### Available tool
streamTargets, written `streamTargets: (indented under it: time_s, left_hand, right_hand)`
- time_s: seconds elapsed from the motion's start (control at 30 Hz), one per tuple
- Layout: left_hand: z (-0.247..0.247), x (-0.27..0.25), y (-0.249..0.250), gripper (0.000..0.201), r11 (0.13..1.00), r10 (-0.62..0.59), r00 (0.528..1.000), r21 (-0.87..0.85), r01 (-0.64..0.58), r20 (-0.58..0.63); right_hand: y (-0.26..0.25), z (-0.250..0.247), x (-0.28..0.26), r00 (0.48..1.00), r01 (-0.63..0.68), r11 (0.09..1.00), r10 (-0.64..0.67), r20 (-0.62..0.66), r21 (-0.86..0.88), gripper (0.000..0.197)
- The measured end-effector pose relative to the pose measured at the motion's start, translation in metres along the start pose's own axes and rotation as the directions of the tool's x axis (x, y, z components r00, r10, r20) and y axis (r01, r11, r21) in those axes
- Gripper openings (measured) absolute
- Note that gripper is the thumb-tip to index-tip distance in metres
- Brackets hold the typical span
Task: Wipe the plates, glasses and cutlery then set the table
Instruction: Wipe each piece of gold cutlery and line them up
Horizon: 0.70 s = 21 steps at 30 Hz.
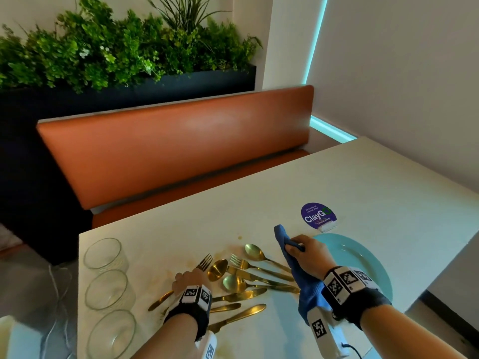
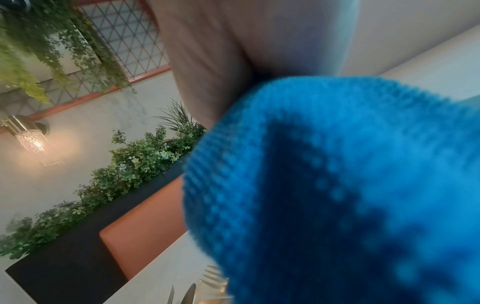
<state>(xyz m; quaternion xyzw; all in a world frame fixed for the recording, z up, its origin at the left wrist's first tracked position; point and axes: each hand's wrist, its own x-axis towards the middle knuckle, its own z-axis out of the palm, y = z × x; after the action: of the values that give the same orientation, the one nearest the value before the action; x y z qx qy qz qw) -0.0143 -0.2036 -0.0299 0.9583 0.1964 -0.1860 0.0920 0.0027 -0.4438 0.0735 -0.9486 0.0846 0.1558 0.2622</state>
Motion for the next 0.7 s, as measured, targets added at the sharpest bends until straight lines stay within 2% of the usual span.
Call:
streamTargets:
  time_s: [0.23,0.53,0.63,0.7]
  left_hand:
    - [0.002,0.000,0.001,0.028,0.995,-0.006,1.000,0.095,0.008,-0.020]
    - [0.005,0.008,-0.004,0.030,0.997,0.012,0.996,0.069,-0.018,0.088]
    - [-0.004,0.006,-0.002,0.032,0.999,0.054,0.995,0.005,-0.054,0.088]
    - [-0.017,-0.001,0.002,0.028,0.987,0.114,0.991,-0.119,-0.105,0.069]
  right_hand:
    - [-0.002,0.006,0.024,0.995,0.029,0.999,-0.032,0.090,0.033,0.033]
    - [-0.005,0.023,0.027,0.991,0.028,0.998,-0.035,0.127,0.055,0.031]
    - [-0.008,0.026,0.024,0.992,-0.006,0.994,-0.008,0.126,0.111,0.030]
    - [-0.010,0.031,0.022,0.992,-0.052,0.976,0.026,0.122,0.210,0.029]
